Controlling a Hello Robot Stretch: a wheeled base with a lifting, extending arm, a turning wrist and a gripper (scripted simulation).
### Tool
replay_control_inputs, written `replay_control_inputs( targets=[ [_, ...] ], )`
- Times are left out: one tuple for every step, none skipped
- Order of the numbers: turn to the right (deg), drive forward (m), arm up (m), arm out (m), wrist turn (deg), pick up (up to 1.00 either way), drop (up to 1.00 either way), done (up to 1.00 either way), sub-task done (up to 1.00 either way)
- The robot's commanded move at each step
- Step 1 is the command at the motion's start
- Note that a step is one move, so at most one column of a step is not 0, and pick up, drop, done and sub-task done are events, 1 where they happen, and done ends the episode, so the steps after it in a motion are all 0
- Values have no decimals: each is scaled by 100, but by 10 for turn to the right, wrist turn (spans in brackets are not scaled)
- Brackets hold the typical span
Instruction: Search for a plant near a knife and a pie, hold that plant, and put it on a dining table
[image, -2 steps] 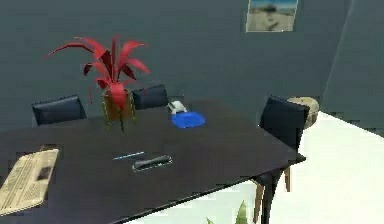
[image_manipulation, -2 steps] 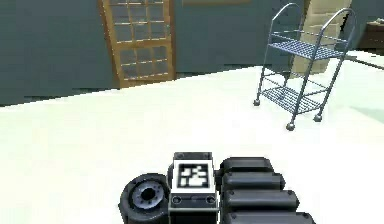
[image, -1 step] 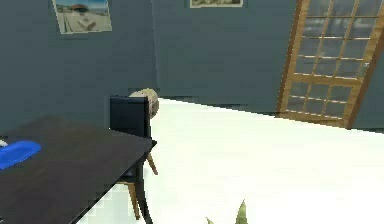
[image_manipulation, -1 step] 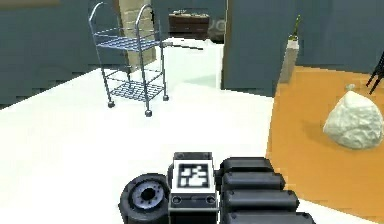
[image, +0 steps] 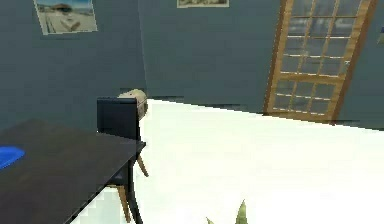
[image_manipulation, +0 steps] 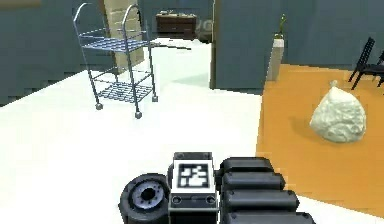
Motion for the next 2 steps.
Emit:
replay_control_inputs(
  targets=[
    [-450,0,0,0,0,0,0,0,0],
    [-450,0,0,0,0,0,0,0,0]
  ],
)
